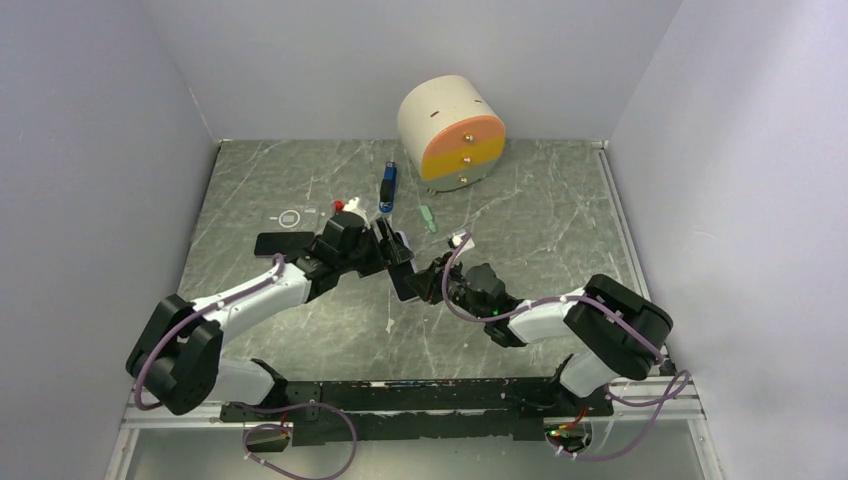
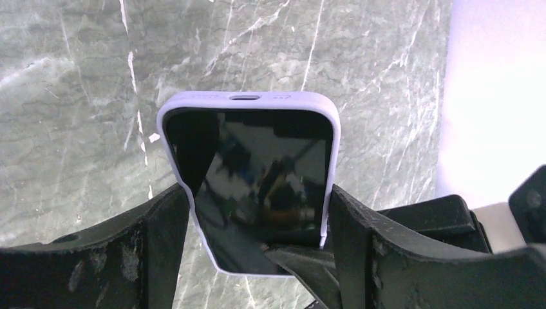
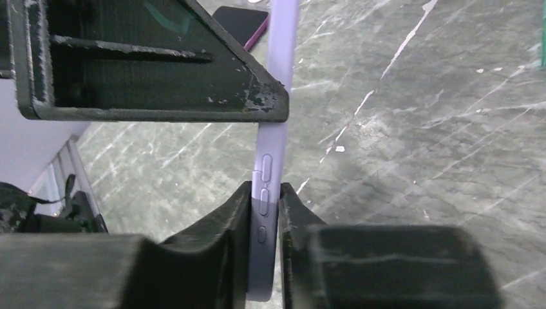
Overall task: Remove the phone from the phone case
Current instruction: Pick up the phone at the center of the board.
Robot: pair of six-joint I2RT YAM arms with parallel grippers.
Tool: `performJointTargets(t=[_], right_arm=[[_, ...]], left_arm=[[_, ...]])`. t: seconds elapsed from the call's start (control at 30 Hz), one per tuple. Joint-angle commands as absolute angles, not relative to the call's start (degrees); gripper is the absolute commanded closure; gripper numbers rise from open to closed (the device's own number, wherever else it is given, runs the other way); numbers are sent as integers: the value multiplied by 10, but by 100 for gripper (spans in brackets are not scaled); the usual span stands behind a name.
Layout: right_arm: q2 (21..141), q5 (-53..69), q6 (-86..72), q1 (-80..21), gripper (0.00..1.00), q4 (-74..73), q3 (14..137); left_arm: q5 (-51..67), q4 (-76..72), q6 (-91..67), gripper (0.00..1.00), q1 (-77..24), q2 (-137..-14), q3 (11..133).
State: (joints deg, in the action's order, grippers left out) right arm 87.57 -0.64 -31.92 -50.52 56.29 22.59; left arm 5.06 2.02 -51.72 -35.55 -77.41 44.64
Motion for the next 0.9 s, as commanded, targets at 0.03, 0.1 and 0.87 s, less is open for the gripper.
performJointTargets(t=[0.03,0.1,0.87], right_arm=[[834,21,-297,-506,90,600,236],[816,23,-287,-506,98,589,235],[606,297,-284,-356,100,503,246]], left_arm=[[64,-62,-499,55,-350,-725,424],[69,-70,-485,48,-347,-715,418],[241,-260,-342,10,-273,-512,279]])
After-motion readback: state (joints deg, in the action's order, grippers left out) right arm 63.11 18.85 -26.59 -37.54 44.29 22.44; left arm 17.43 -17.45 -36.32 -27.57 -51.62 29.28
